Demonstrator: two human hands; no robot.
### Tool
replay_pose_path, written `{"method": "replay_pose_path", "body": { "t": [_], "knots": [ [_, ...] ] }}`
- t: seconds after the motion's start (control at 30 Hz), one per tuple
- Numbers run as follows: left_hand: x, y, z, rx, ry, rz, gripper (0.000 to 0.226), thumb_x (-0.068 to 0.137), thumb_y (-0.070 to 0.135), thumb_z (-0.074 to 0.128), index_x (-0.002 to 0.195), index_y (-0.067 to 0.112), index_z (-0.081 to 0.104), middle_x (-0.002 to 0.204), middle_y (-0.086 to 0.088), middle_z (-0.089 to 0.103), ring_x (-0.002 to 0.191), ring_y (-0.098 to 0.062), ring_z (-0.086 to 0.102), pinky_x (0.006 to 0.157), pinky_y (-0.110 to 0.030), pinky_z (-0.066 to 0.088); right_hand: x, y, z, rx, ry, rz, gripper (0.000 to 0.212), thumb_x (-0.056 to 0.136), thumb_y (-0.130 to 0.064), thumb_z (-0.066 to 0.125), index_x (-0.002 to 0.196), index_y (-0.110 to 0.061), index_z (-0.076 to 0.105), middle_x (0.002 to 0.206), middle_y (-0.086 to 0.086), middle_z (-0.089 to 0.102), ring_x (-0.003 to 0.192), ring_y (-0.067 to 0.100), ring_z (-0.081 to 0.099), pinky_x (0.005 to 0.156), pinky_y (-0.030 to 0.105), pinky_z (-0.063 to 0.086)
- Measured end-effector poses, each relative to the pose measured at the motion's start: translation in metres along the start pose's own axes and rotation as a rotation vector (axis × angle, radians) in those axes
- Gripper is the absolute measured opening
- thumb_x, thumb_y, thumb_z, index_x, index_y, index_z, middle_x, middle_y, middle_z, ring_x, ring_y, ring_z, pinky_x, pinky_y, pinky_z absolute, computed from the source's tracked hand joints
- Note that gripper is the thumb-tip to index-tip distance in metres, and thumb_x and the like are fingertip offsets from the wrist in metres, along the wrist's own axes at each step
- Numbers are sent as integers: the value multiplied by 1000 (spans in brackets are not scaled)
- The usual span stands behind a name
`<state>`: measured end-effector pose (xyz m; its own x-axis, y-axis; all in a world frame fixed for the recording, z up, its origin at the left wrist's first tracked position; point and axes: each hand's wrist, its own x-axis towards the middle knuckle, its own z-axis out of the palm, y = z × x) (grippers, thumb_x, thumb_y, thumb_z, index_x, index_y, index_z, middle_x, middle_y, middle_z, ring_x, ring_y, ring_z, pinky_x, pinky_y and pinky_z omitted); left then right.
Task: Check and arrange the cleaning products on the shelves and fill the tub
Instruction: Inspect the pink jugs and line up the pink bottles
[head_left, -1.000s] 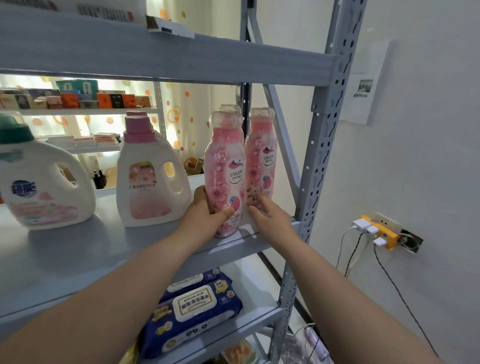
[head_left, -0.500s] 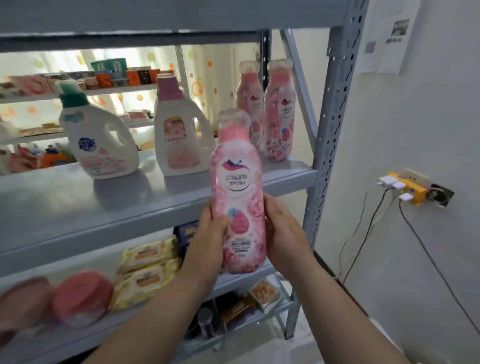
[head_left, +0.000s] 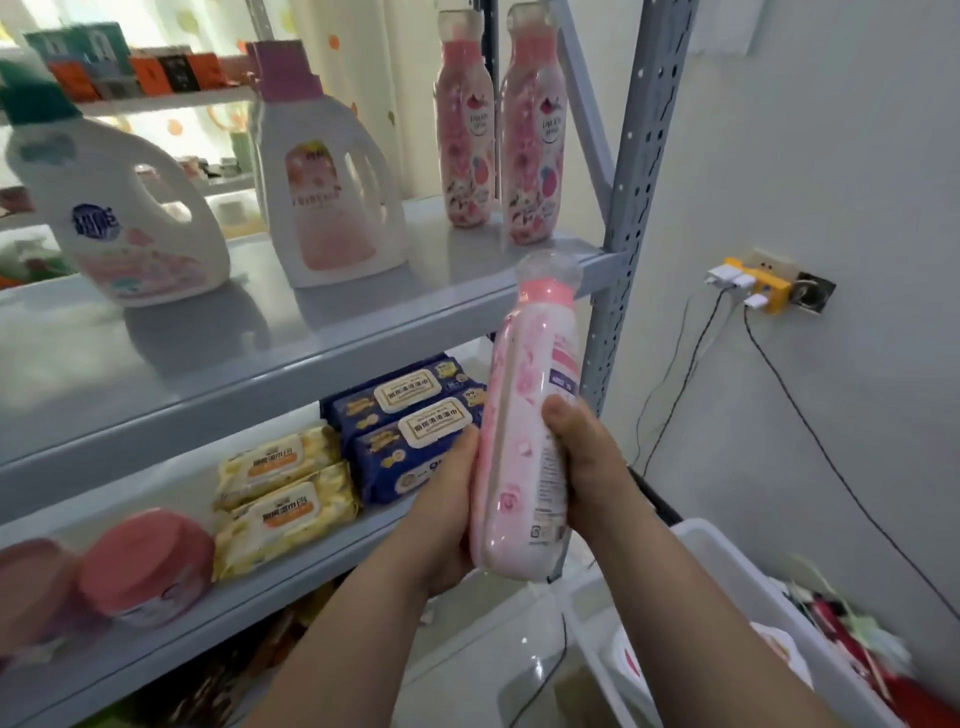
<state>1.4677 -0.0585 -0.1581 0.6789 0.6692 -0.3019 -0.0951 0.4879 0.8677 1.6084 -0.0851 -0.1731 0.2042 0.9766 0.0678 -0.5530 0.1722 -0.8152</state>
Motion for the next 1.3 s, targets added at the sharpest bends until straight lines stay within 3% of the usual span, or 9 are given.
{"method": "replay_pose_path", "body": {
  "t": [0.2, 0.3, 0.37, 0.43, 0.57, 0.83, 1.1, 1.23, 1.3],
  "knots": [
    [-10, -8, -37, 312, -15, 136, 59, 84, 63, 63, 130, 26, 59, 117, -9, 73, 106, -32, 72, 91, -60, 56, -12, 27, 19, -182, 217, -93, 93, 60, -54, 95, 128, -4, 56, 115, 25, 70, 102, 43, 70, 85, 55, 60],
    [-23, -4, -56, 588, 104, 237, 39, 80, 59, 67, 115, 43, 57, 103, 15, 71, 93, -6, 72, 79, -37, 62, -18, 41, 34, -382, 298, -90, 87, 66, -49, 92, 135, -11, 54, 120, 18, 72, 109, 40, 71, 91, 61, 58],
    [-31, 0, -65, 664, 171, 267, 36, 89, 55, 66, 118, 39, 53, 102, 16, 67, 90, -3, 69, 73, -27, 59, -22, 48, 46, -394, 323, -62, 60, 86, -35, 80, 136, -15, 55, 119, 13, 73, 107, 36, 73, 92, 59, 59],
    [-37, -3, -74, 580, 204, 194, 34, 96, 48, 61, 124, 29, 53, 106, 9, 70, 89, -7, 71, 71, -27, 59, -26, 53, 59, -265, 324, 50, 41, 100, -31, 62, 138, -15, 55, 119, 15, 74, 108, 37, 72, 91, 56, 60],
    [-50, -14, -89, 80, 158, -145, 28, 102, 43, 55, 114, 20, 64, 98, -8, 79, 91, -28, 77, 92, -53, 58, -39, 73, 74, -99, 393, 274, 43, 101, -38, 58, 135, -12, 58, 117, 20, 74, 104, 36, 74, 84, 47, 61],
    [-64, -41, -130, 189, 161, -304, 54, 94, 58, 56, 130, 17, 54, 103, -11, 77, 86, -29, 77, 73, -46, 64, -61, 119, 97, -42, 592, 349, 22, 103, -28, 53, 104, -9, 66, 74, 13, 76, 60, 22, 74, 49, 28, 59],
    [-82, -43, -161, 81, 73, -336, 30, 105, 27, 49, 135, 24, 51, 105, -14, 76, 89, -33, 76, 84, -56, 60, -68, 149, 118, -66, 716, 360, 31, 100, -26, 58, 125, -8, 60, 94, 19, 78, 78, 32, 77, 67, 40, 60],
    [-94, -37, -170, 12, 62, -338, 20, 103, 24, 47, 116, 14, 60, 82, -11, 77, 68, -23, 74, 69, -38, 60, -68, 159, 127, -272, 716, 225, 46, 91, -40, 66, 131, -19, 60, 119, 17, 74, 99, 36, 75, 88, 57, 60],
    [-99, -35, -172, -156, 35, -365, 25, 99, 24, 51, 114, 8, 63, 82, -12, 74, 70, -25, 71, 71, -36, 58, -70, 156, 135, -441, 660, 118, 55, 92, -56, 60, 139, -30, 56, 128, 7, 71, 107, 25, 73, 89, 47, 61]
  ]
}}
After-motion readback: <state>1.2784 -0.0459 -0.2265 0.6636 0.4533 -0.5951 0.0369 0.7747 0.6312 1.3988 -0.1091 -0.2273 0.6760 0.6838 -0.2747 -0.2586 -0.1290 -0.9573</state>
